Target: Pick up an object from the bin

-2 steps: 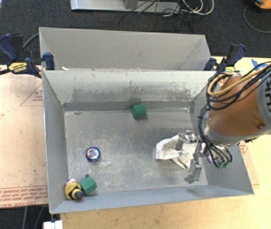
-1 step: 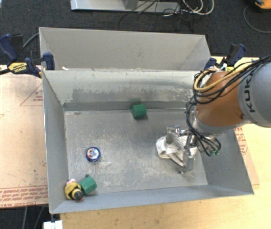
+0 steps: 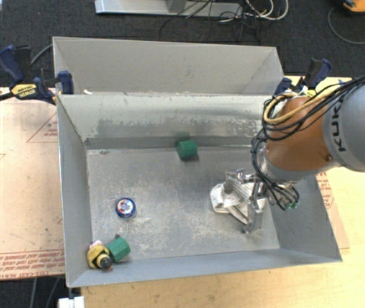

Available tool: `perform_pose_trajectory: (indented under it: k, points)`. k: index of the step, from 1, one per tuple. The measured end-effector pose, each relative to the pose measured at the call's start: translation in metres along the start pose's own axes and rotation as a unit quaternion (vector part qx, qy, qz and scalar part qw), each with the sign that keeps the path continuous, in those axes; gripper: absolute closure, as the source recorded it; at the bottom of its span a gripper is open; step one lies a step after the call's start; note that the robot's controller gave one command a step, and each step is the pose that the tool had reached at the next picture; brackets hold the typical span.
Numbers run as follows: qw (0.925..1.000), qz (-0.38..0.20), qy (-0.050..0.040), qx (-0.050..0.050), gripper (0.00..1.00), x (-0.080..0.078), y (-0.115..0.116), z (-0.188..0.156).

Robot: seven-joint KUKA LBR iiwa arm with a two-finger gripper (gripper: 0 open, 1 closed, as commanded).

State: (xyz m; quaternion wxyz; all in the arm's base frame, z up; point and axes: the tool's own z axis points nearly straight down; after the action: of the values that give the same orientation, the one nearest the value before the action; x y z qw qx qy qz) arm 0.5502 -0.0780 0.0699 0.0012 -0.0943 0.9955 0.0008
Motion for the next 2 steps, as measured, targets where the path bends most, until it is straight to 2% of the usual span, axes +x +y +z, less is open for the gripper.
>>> perform_pose_trajectory:
  k: [1,2]
  points:
    - [1.0000,0.005,0.0022,-0.001,0.00,-0.0028,0.0031,0.0004]
    - [1.0000,0.001,-0.0009,0.000,0.00,-0.0008,0.0006,0.0000]
